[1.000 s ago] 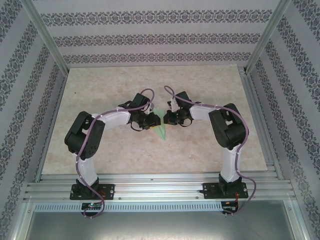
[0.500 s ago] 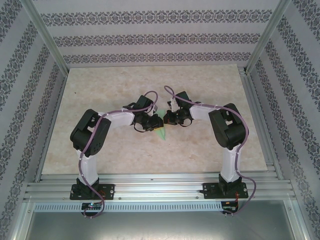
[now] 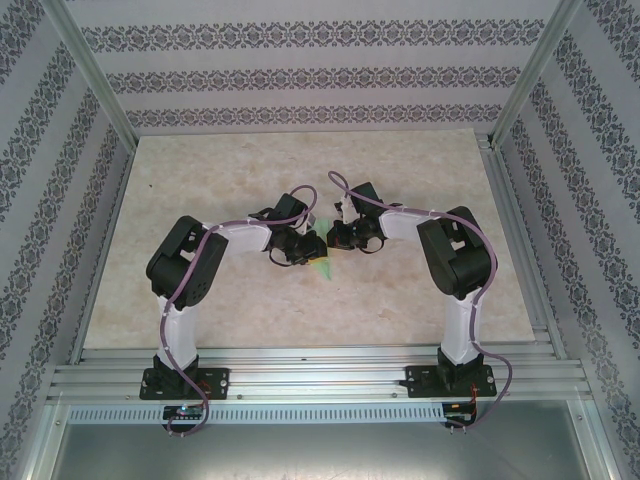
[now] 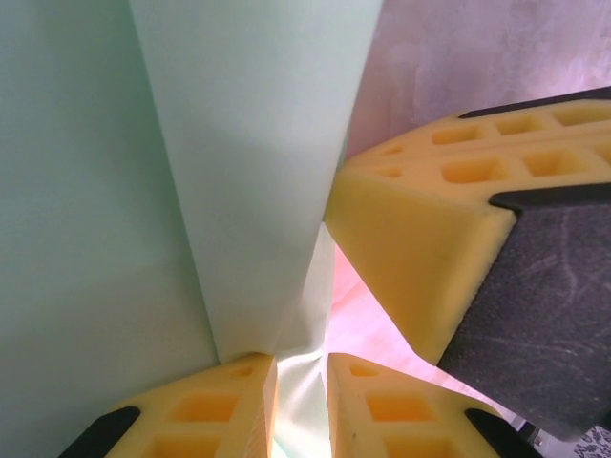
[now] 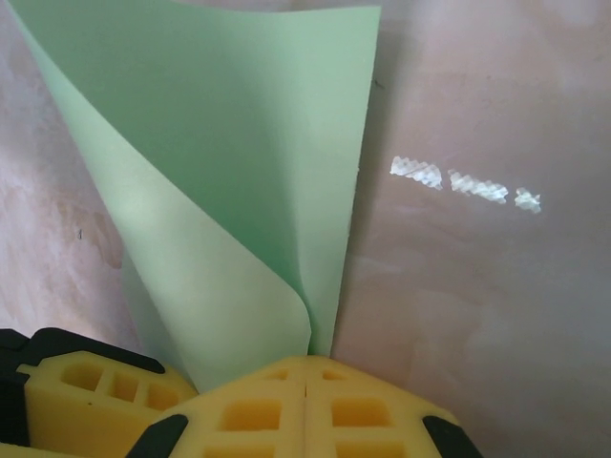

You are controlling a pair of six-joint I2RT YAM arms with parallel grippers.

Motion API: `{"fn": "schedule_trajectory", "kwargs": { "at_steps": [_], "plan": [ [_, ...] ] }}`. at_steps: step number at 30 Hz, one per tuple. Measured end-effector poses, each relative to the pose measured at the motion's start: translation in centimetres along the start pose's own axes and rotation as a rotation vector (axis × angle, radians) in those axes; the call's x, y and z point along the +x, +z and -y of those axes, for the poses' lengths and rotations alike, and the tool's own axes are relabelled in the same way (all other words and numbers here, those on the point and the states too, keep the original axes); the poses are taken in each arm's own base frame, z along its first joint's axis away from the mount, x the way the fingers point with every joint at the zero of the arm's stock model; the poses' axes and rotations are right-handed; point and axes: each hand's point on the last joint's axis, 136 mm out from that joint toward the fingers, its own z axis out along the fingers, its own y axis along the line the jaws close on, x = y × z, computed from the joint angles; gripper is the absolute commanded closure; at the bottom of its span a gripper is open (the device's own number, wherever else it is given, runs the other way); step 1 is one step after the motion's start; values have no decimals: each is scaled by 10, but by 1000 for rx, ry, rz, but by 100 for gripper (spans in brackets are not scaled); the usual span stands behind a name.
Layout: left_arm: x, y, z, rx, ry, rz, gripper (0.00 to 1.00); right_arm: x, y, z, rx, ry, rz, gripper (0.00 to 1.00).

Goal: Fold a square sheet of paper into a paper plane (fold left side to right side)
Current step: Fourth fold the wing at the center of the table.

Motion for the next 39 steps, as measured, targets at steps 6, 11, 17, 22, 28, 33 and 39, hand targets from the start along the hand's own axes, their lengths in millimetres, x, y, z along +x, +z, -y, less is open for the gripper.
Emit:
{"fn": "schedule_trajectory", "kwargs": {
  "at_steps": [6, 11, 17, 22, 28, 33, 39],
  "plan": [
    [0, -1, 1, 4, -5, 1, 72, 0, 0, 0, 2, 1, -3, 100],
    [-3, -10, 6, -2, 8, 33, 69, -1, 0, 0, 2, -1, -4, 100],
    [-3, -30, 11, -17, 22, 87, 75, -1, 0, 0, 2, -1, -4, 100],
    [2, -26, 1, -37, 7, 73, 80, -1, 0, 0, 2, -1, -4, 100],
    [4, -15, -15, -79, -14, 58, 81, -1, 0, 0, 1, -1, -4, 100],
    [4, -12, -21, -104, -10, 54, 82, -1, 0, -1, 2, -1, -4, 100],
    [4, -11, -23, -111, 1, 52, 82, 0, -1, -1, 6, 4, -12, 100]
  ]
}}
